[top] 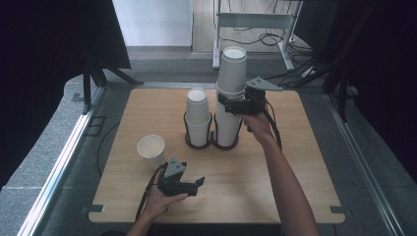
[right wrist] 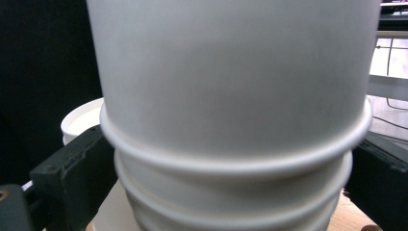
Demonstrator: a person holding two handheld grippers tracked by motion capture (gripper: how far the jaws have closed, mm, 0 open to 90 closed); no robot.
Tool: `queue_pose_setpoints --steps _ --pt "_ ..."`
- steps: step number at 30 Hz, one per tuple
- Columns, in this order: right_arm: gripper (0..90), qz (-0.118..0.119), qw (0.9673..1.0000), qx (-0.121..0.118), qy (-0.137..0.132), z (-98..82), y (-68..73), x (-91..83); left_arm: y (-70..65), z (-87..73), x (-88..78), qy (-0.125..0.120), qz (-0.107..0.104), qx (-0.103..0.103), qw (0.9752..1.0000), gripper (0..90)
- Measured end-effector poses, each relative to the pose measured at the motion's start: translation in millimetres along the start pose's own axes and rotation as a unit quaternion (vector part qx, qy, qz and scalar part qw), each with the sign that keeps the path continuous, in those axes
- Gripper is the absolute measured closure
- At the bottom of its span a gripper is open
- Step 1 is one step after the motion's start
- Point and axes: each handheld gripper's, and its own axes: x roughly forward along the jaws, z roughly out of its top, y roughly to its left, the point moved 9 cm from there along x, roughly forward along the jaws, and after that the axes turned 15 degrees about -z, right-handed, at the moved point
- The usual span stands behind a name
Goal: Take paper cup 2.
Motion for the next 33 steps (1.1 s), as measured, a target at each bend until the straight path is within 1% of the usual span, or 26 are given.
queue_pose_setpoints --steps 5,11,16,18,21,22,23,27,31,33 --pt "2.4 0.002 1.0 0.007 0.0 0.3 -0.3 1.1 -1.7 -0.9 2.3 0.001 -0.003 0.002 1.0 14.6" --pt "2.9 0.004 1.0 0.005 -0.001 -0.1 -0.2 0.6 -2.3 -2.5 4.6 0.005 -0.004 0.003 1.0 14.6" --pt "3.2 0.004 1.0 0.002 -0.006 -0.5 0.8 -0.6 -2.2 -0.6 4.0 -0.001 0.001 0.005 1.0 14.7" --pt "3.3 0.004 1.0 0.002 -0.006 -0.9 1.6 -1.4 -2.6 1.1 3.1 -0.003 0.001 0.006 1.0 14.7" --pt "3.4 0.003 1.0 -0.002 -0.009 -1.0 1.9 -2.1 -4.5 4.7 1.5 -0.008 -0.005 0.001 1.0 14.7" --pt "3.5 0.002 0.9999 -0.001 -0.01 -1.1 1.8 -2.1 -5.3 6.3 0.8 -0.009 -0.004 0.003 0.9999 14.7" --pt "3.4 0.002 0.9999 0.0 -0.012 -1.1 1.8 -1.9 -6.7 8.4 0.2 -0.011 -0.002 0.005 0.9999 14.7" --pt "3.5 0.002 0.9999 0.001 -0.016 -1.2 1.9 -1.8 -16.1 21.7 -2.2 -0.024 -0.014 0.012 0.9995 14.7" --pt "3.5 0.002 0.9999 0.001 -0.016 -1.3 1.9 -1.9 -22.0 44.3 -6.3 -0.046 -0.03 0.013 0.9984 14.6" --pt "3.5 0.002 0.9999 0.001 -0.015 -1.2 2.1 -2.0 -22.9 57.7 -9.2 -0.055 -0.03 0.016 0.9979 14.6"
